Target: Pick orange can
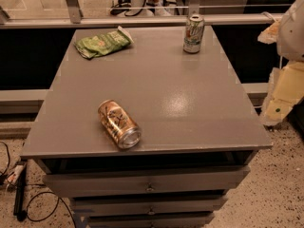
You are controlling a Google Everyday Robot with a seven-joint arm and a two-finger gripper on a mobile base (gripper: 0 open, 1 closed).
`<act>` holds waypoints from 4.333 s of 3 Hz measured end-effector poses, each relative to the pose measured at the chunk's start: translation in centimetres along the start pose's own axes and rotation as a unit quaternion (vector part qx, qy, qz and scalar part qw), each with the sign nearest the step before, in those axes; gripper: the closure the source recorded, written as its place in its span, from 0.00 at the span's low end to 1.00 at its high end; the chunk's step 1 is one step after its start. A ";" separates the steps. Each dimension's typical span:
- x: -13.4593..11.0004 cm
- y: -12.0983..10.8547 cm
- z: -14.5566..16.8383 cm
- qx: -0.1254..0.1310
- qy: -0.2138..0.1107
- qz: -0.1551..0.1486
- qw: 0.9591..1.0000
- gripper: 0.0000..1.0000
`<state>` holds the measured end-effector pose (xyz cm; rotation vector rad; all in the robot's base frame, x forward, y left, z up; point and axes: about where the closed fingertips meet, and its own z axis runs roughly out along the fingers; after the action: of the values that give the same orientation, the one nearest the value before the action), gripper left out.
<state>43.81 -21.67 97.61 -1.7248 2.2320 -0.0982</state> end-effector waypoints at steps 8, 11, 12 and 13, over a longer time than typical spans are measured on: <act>-24.0 5.6 17.9 -0.164 -0.118 0.267 0.942 0.00; -26.1 6.4 17.7 -0.120 -0.097 0.251 0.956 0.61; -25.8 4.2 16.5 -0.080 -0.101 0.229 0.965 0.85; -24.9 -0.1 14.0 -0.026 -0.126 0.192 0.973 1.00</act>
Offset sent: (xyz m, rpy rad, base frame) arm 0.0133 0.0542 -0.0213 0.0583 0.0029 -0.0130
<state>53.45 3.97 89.49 -1.2169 2.3394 0.2553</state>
